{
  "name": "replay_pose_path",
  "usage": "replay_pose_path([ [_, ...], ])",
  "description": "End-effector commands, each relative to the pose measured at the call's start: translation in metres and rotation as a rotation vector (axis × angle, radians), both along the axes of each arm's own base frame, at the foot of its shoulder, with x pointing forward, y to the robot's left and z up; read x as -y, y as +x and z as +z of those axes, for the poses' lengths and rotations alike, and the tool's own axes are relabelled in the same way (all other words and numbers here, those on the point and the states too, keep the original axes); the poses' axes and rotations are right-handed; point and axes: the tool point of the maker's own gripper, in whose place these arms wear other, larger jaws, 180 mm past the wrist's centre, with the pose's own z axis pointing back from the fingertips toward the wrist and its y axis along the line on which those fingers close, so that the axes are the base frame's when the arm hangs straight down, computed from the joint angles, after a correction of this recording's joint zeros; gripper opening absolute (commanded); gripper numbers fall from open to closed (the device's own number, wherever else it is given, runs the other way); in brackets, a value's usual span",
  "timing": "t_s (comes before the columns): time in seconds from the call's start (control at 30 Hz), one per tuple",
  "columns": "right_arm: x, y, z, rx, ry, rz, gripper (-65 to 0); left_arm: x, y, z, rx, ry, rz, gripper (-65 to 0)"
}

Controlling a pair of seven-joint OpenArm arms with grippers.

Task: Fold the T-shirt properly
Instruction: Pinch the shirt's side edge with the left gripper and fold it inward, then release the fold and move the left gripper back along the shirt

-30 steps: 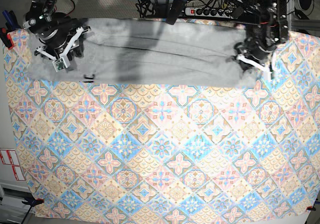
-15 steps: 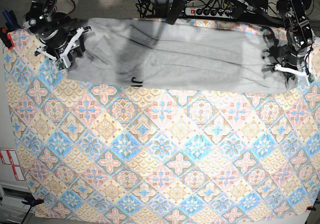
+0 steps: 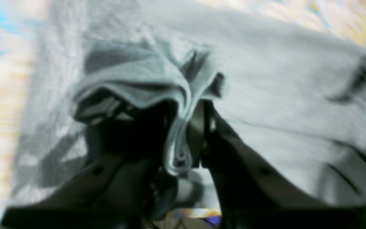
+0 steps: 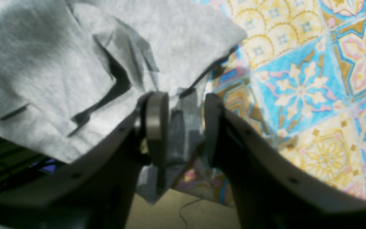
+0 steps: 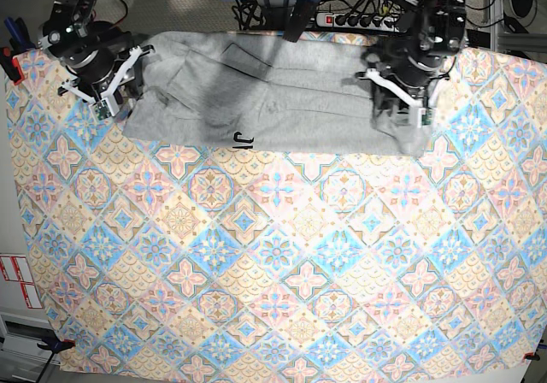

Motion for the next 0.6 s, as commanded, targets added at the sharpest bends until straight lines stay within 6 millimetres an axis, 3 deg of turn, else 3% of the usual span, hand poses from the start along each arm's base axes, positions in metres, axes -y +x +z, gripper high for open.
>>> replay_pose_path([
  [0.0,0.004,0.006,0.009,0.039,-0.007,0.006,-45.4,0.007,0.005,0.007,0.029,-0.013,-0.016,-65.0],
  [0.23,0.025,0.003,0.014,0.046,-0.038,-0.049,-45.4,0.050,0.008,0.008,0.036,-0.089,-0.074,-65.0],
  [0.57,0.030,0.003,0.015,0.049,-0.046,-0.060,-45.4,0.046,0.024,0.014,0.071,-0.075,-0.067,-65.0],
])
